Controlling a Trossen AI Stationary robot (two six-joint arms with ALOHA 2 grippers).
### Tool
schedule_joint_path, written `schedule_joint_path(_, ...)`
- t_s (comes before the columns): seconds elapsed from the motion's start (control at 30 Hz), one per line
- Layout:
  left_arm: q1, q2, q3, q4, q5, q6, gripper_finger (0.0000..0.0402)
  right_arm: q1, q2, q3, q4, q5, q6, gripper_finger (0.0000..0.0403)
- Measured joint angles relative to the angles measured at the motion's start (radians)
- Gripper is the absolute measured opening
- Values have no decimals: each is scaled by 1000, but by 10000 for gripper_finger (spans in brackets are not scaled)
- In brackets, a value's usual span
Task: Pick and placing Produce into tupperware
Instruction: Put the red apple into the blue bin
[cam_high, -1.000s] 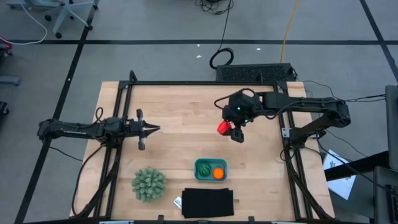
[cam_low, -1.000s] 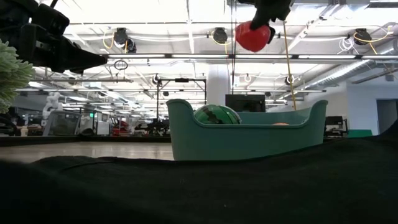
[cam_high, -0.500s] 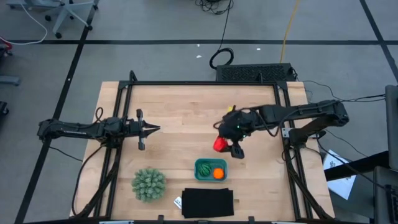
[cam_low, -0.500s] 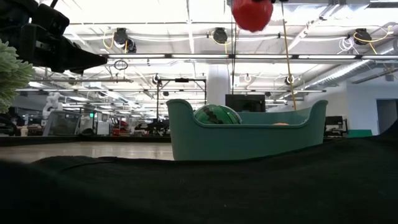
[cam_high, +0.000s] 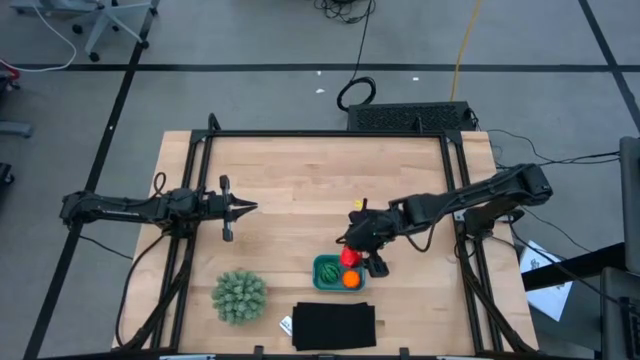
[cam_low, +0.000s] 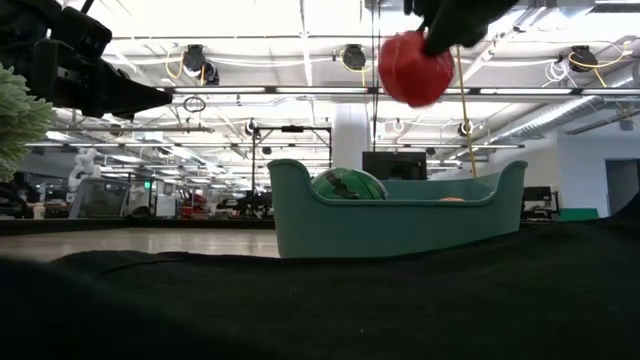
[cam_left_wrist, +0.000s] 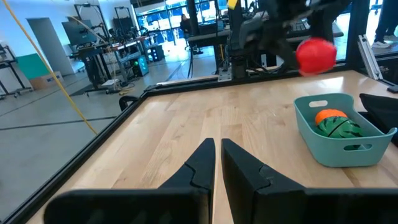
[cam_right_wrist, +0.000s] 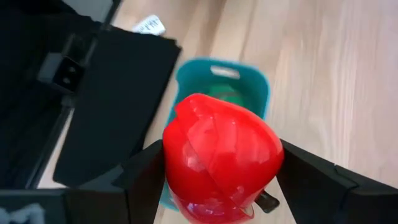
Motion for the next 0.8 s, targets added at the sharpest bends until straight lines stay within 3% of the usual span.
schedule_joint_path(0.17, 0, 0, 0, 2, 0, -1, 33, 2, 0, -81, 106, 20, 70, 265)
schedule_joint_path(0.8, 0, 0, 0, 4, 0, -3, 33, 50, 23, -282, 516, 24, 60, 265)
